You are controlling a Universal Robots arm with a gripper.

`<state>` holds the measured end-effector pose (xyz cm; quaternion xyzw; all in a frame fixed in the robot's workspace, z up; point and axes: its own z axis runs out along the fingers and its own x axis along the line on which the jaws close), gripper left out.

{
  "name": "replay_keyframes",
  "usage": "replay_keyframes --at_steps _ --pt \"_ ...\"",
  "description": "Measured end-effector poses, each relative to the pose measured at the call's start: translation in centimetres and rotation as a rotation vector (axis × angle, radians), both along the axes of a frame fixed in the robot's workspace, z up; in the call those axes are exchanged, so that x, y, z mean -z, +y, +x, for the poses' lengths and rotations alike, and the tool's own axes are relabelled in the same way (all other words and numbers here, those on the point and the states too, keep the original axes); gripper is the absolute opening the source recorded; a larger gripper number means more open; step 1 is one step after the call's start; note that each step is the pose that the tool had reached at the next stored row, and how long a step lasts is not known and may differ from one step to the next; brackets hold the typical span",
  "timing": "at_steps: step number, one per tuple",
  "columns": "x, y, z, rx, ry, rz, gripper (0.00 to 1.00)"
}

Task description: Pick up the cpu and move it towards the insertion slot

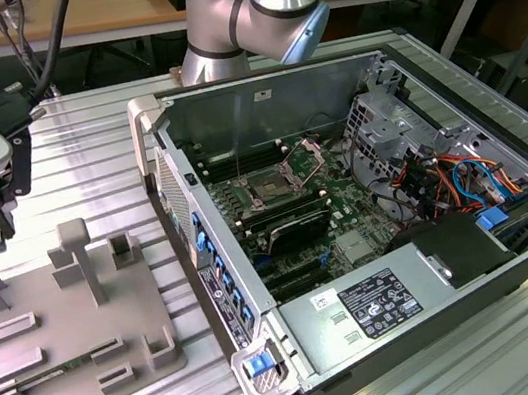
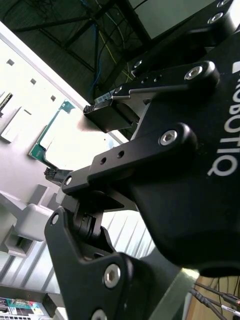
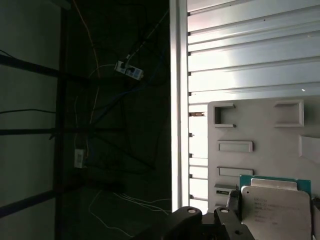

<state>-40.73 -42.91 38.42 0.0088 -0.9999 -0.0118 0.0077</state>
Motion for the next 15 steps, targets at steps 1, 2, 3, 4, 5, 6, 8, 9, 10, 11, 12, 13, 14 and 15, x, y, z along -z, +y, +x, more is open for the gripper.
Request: replay_keyframes --at_steps 1,2,3,4,5,6,8,9,10,11,12,13,14,15 --pt "0.0 0.01 0.11 0.0 0.0001 -0.0001 0.55" --pt "0.0 0.01 0.3 0.0 0.0 -0.0001 0.55" --pt "0.0 0.01 0.56 0.0 0.0001 -0.0002 0.55" --pt "0.0 0.01 0.73 0.0 0.0 -0.0001 0.55" --pt "0.0 0.01 0.93 0.0 0.0001 -0.0001 0.55" --pt "0.0 0.01 1.31 0.0 0.0001 -0.0001 0.55" --pt "0.0 0.01 1.7 0.0 0.0001 -0.0001 0.55" --pt "0.0 0.01 1.95 0.0 0.0 -0.0001 0.55" --pt "0.0 0.01 2.15 0.0 0.0 -0.0001 0.55" --pt "0.0 0.01 2.36 0.0 0.0 -0.0001 0.55" --pt "0.0 0.0 2.52 0.0 0.0 -0.0001 0.55" --pt "0.0 0.01 2.74 0.0 0.0001 -0.0001 0.55" --pt "0.0 0.01 3.02 0.0 0.0001 -0.0001 0.55" --pt "0.0 0.01 3.21 0.0 0.0001 -0.0002 0.55"
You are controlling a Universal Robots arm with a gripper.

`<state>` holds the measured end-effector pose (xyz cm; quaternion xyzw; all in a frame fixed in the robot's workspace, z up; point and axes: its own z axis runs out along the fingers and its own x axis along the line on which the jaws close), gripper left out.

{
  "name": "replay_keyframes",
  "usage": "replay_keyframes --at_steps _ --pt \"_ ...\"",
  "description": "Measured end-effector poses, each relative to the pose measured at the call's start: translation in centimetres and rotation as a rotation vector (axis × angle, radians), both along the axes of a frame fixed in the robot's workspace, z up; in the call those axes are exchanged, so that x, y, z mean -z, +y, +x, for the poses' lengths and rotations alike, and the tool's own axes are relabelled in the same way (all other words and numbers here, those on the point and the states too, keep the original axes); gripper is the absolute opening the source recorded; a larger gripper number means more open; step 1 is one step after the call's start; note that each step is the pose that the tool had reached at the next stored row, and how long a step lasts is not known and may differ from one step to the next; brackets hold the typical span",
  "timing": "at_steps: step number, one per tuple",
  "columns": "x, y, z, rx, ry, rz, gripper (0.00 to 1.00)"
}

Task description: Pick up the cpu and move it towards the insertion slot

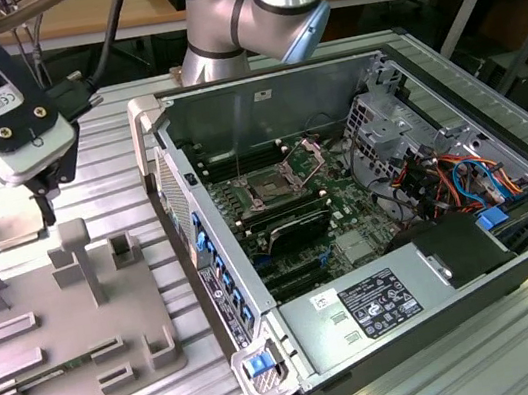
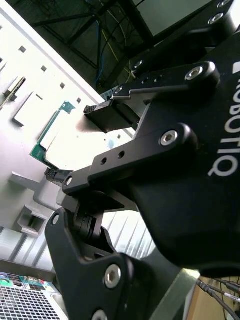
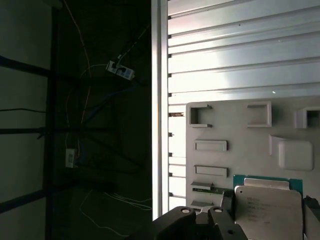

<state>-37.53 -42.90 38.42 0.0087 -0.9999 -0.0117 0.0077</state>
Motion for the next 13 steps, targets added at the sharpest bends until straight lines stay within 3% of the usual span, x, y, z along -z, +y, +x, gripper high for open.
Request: replay_keyframes --at_steps 11,13 --pt "0.01 0.06 0.13 0.0 0.0001 -0.002 0.55" --pt "0.03 0.07 0.71 0.0 -0.0001 -0.0023 0.55"
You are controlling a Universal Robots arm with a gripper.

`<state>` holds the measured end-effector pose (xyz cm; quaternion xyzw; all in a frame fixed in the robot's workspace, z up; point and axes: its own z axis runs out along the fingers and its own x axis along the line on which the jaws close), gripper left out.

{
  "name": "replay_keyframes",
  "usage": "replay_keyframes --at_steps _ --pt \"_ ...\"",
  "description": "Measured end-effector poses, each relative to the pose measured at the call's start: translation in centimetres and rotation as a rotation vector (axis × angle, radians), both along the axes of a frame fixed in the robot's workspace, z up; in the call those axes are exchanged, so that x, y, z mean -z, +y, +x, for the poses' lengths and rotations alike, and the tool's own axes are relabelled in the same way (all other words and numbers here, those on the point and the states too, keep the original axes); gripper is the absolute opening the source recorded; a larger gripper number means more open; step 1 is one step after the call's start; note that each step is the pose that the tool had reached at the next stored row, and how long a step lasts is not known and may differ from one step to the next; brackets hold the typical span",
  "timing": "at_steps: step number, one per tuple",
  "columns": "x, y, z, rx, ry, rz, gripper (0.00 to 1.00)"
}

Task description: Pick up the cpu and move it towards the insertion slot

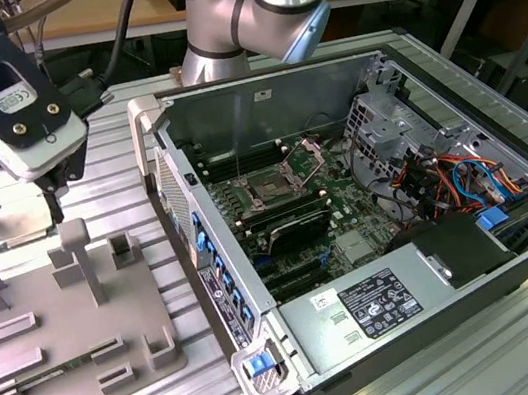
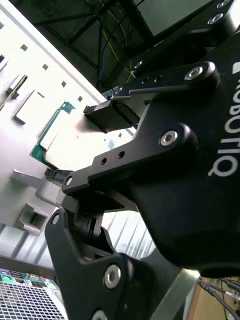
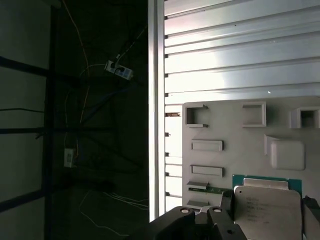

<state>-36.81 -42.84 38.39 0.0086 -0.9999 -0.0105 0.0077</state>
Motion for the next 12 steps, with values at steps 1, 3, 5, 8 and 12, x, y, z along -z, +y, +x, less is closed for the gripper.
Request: replay_keyframes --at_steps 1,3,5,8,12 --pt "0.0 0.0 0.36 0.0 0.0001 -0.0001 0.55" --pt "0.0 0.0 1.08 0.0 0.0 0.0 0.55" --pt "0.0 0.0 1.78 0.0 0.0001 0.0 0.55" --pt "0.0 0.0 2.58 0.0 0.0001 0.0 0.55" --pt "0.0 0.0 3.54 0.0 0.0 0.0 0.55"
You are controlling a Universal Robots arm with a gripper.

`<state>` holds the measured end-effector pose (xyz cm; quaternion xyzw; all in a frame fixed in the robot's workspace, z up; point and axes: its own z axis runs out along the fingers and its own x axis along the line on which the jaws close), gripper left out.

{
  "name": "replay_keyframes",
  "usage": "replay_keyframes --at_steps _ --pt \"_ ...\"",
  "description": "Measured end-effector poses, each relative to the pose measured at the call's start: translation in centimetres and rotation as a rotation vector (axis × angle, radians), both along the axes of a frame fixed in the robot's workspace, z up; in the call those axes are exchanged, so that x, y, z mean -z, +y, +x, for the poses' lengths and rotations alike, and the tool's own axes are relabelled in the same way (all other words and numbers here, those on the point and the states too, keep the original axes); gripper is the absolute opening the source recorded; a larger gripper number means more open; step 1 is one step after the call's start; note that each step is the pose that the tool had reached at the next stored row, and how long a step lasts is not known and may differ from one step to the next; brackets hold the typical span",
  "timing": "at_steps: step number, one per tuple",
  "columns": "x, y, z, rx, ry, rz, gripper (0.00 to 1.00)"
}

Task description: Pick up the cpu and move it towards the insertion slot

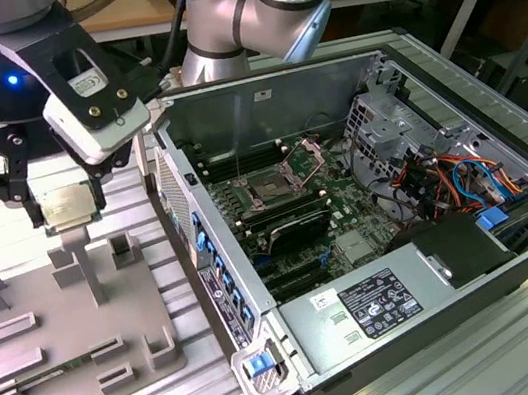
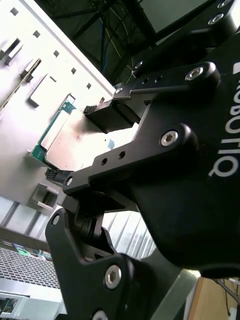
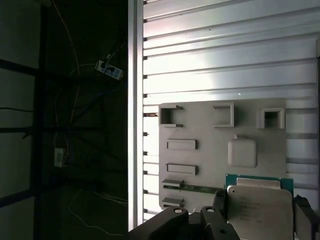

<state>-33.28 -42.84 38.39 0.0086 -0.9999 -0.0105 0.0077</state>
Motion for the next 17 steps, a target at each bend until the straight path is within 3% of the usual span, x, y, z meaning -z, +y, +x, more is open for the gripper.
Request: replay_keyframes --at_steps 6,14,17 --pt "0.0 0.0 1.34 0.0 0.0 -0.0001 0.55" --pt "-0.15 0.09 1.64 0.0 -0.0021 -0.0026 0.55" --pt "-0.14 0.16 2.61 0.0 -0.0022 -0.0028 0.55"
